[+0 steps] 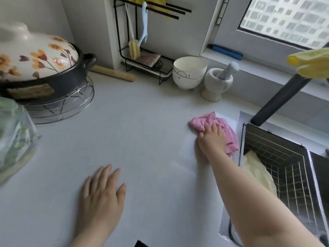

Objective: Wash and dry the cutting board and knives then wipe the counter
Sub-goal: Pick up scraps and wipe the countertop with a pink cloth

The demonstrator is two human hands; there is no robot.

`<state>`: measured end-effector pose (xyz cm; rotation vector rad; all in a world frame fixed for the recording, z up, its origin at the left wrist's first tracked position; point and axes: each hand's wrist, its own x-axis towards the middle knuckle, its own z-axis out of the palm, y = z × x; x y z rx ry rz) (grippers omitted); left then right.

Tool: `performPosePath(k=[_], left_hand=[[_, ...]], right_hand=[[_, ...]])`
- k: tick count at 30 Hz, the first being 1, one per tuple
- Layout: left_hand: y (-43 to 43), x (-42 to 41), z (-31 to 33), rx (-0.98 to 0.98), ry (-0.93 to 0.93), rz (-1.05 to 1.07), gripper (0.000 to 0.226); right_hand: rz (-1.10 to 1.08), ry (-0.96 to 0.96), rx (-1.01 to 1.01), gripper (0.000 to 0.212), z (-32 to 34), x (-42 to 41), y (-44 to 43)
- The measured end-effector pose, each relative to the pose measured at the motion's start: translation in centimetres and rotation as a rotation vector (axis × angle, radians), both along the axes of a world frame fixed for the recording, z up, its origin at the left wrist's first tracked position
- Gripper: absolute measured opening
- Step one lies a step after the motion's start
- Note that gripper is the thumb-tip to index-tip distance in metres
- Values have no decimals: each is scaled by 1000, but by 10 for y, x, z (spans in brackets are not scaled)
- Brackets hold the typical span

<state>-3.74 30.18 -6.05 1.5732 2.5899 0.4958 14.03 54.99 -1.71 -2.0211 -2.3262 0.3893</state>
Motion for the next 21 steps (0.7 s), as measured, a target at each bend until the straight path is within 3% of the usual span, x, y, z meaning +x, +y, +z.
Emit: performPosePath(k=[2, 5, 7, 9, 11, 14, 17, 20, 21], left_hand=[[2, 1, 0, 7, 29, 11, 80], [2, 1, -1, 31, 70, 18, 80], [2, 1, -4, 70, 91, 21, 82], [1, 2, -4, 108, 94, 19, 83], [1, 2, -5, 125, 104, 16, 81], [1, 3, -2, 87, 135, 40, 61], [0, 6, -2, 40, 100, 77, 57], [-1, 9, -2, 16, 33, 96, 60], [-1, 11, -2, 16, 24, 94, 59]], right_hand=[[112, 15, 33, 54, -5, -26, -10], [499, 75, 31, 57, -12, -50, -57], [652, 67, 16, 73, -14, -37, -78], [598, 37, 14, 78, -11, -4, -65], [356, -8, -3, 56, -7, 32, -43], [104, 31, -6, 54, 0, 53, -42], [72, 97, -45, 57, -2, 42, -81], [225, 66, 87, 61, -11, 47, -142], [239, 51, 50, 63, -8, 49, -159]])
